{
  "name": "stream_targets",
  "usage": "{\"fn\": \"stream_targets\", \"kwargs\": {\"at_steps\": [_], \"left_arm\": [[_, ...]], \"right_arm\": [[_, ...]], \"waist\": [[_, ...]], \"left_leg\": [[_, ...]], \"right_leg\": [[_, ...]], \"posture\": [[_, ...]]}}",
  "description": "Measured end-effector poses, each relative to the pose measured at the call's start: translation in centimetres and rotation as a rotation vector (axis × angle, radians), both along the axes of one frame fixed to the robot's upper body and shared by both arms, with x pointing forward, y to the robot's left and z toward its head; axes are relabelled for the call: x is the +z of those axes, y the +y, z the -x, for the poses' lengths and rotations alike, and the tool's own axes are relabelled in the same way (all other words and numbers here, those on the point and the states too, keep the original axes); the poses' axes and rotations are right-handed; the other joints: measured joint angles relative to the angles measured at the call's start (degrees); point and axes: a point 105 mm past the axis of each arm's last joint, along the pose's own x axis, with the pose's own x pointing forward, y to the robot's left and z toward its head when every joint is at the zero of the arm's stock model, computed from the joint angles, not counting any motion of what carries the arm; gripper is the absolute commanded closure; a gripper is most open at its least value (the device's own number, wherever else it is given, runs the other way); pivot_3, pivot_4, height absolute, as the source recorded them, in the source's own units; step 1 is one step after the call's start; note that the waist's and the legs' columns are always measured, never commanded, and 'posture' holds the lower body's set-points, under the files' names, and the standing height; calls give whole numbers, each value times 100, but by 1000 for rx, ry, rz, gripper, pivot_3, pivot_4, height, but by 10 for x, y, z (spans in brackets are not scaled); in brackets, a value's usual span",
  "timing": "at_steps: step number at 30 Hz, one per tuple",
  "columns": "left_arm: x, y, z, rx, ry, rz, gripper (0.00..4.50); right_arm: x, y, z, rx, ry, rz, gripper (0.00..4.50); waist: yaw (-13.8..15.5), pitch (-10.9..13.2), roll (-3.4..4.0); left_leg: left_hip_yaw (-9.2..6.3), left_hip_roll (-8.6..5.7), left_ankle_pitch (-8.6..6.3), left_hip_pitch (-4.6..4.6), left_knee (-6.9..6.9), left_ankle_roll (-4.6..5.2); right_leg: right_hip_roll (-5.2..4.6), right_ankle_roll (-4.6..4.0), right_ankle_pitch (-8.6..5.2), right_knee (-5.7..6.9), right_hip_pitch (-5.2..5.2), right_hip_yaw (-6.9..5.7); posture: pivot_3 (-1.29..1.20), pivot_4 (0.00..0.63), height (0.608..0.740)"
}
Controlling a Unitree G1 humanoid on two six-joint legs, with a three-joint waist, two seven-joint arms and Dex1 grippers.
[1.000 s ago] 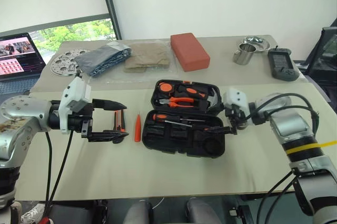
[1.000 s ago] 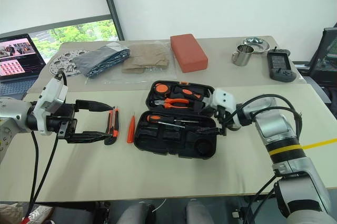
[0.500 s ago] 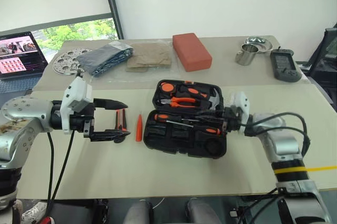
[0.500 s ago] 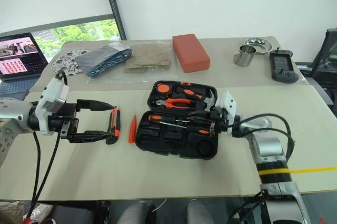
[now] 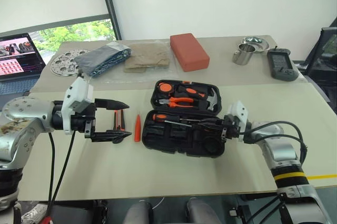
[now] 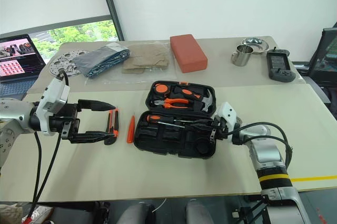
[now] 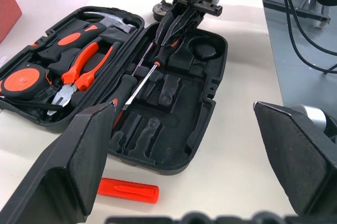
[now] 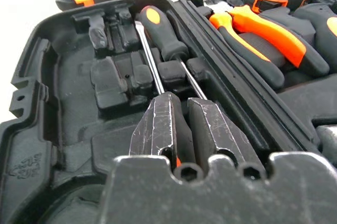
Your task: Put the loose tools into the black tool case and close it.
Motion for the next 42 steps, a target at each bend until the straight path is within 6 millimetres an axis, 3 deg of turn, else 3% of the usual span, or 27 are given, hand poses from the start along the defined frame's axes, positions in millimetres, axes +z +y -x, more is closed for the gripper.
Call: {"fn": "stream_targets", "kwargs": {"at_steps": [30, 37, 42], "left_arm": [[-24, 23, 2, 114, 67, -46, 0], [-32, 34, -2, 235, 66, 38, 0], [-56, 49, -10, 426, 62, 104, 0]], "right_arm": [[-14, 4, -1, 88, -22, 330, 3786], [-7, 3, -1, 72, -34, 272, 3786], [3, 6, 8, 87, 0, 153, 3786]], "waist": [[23, -51, -55], [33, -47, -60], [26, -40, -54]], "left_leg": [[-3, 4, 0, 28, 2, 0], [-2, 3, -1, 54, -6, -1], [-5, 4, -1, 1, -9, 0]], "right_leg": [[-11, -1, -1, -3, 31, -8], [-27, -4, -5, -13, 64, -17], [-33, -8, -2, -1, 3, -19]], "posture": [[0, 150, 740], [0, 150, 740], [0, 150, 740]]}}
